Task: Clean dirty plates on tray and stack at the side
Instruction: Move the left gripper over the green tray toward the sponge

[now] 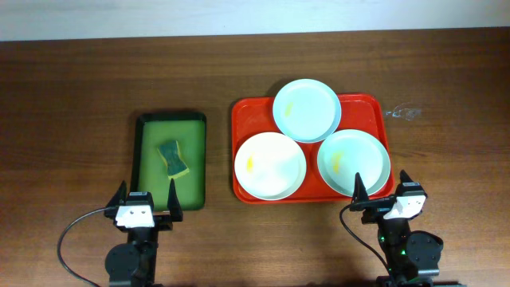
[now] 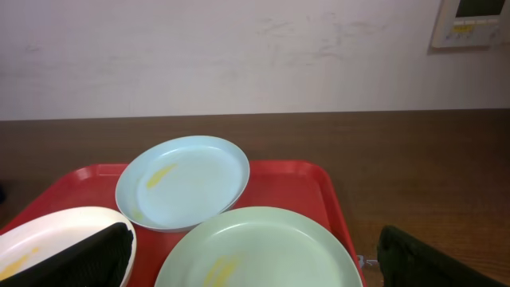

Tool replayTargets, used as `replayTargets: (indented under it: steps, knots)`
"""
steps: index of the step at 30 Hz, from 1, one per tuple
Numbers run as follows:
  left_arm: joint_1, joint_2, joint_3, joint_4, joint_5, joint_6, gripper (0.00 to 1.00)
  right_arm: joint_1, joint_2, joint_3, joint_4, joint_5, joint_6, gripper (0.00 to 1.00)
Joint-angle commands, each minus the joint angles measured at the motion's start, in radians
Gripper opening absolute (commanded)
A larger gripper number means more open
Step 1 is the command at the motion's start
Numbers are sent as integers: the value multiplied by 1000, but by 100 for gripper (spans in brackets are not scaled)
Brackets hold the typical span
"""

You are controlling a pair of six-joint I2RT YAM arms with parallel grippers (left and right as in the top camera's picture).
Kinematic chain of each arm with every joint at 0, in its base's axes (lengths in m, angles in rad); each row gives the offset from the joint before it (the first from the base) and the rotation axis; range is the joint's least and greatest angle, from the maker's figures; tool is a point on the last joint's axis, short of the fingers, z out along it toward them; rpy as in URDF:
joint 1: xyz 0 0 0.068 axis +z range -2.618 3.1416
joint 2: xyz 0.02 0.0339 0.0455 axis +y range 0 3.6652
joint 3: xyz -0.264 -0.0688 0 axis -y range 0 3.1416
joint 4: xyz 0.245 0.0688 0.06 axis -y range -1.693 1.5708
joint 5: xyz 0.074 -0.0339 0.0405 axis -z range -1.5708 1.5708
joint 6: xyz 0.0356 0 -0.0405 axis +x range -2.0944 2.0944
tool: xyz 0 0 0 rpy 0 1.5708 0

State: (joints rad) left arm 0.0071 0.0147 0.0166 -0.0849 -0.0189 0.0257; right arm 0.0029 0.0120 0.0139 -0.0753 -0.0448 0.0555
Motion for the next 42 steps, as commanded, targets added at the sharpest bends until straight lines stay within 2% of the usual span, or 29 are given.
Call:
replayTargets:
  steps: [1, 31, 32, 33, 34, 35, 37, 39, 41, 42]
  knots:
    - [5, -9, -8, 3, -10, -10, 99, -3, -9, -8, -1, 5, 2, 99]
    - [5, -9, -8, 14, -2, -14, 99, -3, -9, -8, -1, 5, 2, 98]
    - [4, -9, -8, 100, 85, -14, 99, -3, -9, -8, -1, 5, 2, 98]
    - [4, -9, -7, 288, 192, -14, 99, -3, -9, -8, -1, 5, 2, 98]
    - [4, -9, -7, 432, 232, -14, 99, -3, -9, -8, -1, 5, 2, 99]
    - [4, -9, -7, 604, 244, -13, 99, -3, -9, -8, -1, 5, 2, 99]
    - [4, -6, 1, 760, 239, -10, 99, -3, -9, -8, -1, 5, 2, 98]
    - [4, 30, 62, 728, 212, -10, 99, -3, -9, -8, -1, 5, 2, 99]
    - [5, 125, 189, 597, 167, -10, 99, -3, -9, -8, -1, 5, 2, 98]
    - [5, 255, 344, 441, 127, -8, 99, -3, -9, -8, -1, 5, 2, 98]
